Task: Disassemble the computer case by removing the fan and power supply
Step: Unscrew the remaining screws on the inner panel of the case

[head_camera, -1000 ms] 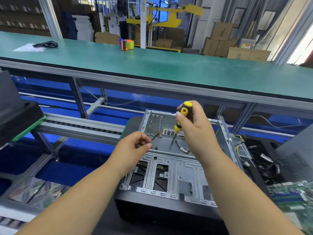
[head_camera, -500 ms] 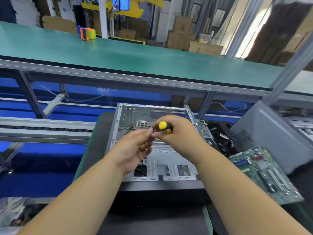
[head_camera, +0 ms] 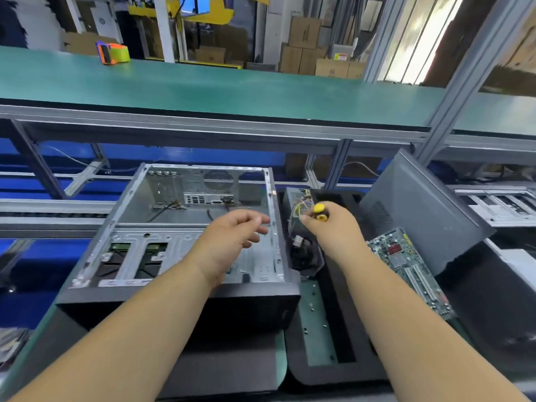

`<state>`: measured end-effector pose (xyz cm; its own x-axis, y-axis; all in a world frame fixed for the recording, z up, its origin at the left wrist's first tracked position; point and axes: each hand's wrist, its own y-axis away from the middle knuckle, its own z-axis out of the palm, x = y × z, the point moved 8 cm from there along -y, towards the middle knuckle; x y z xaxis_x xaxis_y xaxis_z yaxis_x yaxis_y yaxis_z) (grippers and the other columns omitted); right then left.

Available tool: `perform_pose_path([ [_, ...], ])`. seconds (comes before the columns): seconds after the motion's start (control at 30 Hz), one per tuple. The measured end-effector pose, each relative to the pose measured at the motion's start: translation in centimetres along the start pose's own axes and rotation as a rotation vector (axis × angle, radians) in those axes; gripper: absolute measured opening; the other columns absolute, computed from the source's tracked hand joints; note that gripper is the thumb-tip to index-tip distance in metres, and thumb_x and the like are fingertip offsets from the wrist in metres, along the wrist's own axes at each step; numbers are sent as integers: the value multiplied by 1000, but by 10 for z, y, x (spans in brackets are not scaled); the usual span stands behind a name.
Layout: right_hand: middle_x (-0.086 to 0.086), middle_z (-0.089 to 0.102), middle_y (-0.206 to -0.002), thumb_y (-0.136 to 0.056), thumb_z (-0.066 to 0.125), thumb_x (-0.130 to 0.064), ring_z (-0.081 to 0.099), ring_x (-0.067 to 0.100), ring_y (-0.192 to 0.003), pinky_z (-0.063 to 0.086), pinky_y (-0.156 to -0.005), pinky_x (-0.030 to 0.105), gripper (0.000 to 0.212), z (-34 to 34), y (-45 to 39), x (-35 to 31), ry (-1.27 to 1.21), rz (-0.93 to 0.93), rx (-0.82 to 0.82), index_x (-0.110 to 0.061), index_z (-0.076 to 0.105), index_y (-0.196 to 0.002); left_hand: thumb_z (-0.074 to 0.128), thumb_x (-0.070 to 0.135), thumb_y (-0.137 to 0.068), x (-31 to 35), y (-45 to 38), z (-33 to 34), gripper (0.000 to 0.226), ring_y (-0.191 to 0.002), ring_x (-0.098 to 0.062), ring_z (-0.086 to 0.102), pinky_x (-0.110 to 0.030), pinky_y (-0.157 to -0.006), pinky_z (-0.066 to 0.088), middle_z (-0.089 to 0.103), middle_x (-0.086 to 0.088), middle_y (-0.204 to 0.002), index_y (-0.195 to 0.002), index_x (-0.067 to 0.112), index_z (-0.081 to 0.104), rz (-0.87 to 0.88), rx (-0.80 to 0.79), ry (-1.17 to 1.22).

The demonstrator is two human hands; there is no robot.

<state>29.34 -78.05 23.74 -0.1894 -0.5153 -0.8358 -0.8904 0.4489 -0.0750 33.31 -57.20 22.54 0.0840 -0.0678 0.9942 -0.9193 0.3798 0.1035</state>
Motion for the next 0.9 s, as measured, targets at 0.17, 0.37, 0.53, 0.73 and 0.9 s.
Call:
perform_pose_path([
  [0.17, -2, 73, -86, -85, 70, -21, 67, 23, -82, 51, -73, 29, 10, -3, -9, 69, -62, 171, -83, -20, 65, -77, 58, 14, -96, 3, 5, 46, 17, -70, 2, 59, -8, -67, 46, 71, 7, -82, -93, 20, 74, 92, -6, -130],
  [0.37, -10, 71, -88, -80, 74, -21, 65, 15, -83, 51, -72, 27, 7, -2, -16, 96, -158, 218, -132, -25, 69, -83, 56, 11, -97, -1, 7, 59, 19, -67, 3, 58, -7, -66, 46, 70, 12, -78, -94, 18, 72, 85, 51, -182],
  [0.53, -7, 64, -77, -78, 59, -28, 52, 13, -65, 42, -66, 31, 10, -4, -22, 72, -304, 169, -132, -33, 68, -78, 56, 10, -97, -8, 9, 47, 19, -68, 5, 58, -7, -66, 44, 69, 10, -79, -95, 18, 73, 82, 102, -181],
  [0.73, -5, 58, -97, -94, 55, -36, 52, 11, -83, 40, -72, 26, 8, 0, -19, -17, -215, -238, -169, -34, 60, -88, 58, 13, -96, -7, 16, 9, 24, -71, 5, 61, -5, -62, 44, 72, 12, -82, -89, 30, 74, 116, 174, -189],
  [0.9, -8, 56, -104, -98, 56, -28, 47, 14, -103, 38, -86, 30, 7, 24, -2, -97, -32, -559, -116, -28, 63, -101, 60, 16, -95, -3, 25, -41, 26, -77, 3, 63, -14, -73, 45, 72, 11, -85, -88, 36, 73, 160, 220, -197],
])
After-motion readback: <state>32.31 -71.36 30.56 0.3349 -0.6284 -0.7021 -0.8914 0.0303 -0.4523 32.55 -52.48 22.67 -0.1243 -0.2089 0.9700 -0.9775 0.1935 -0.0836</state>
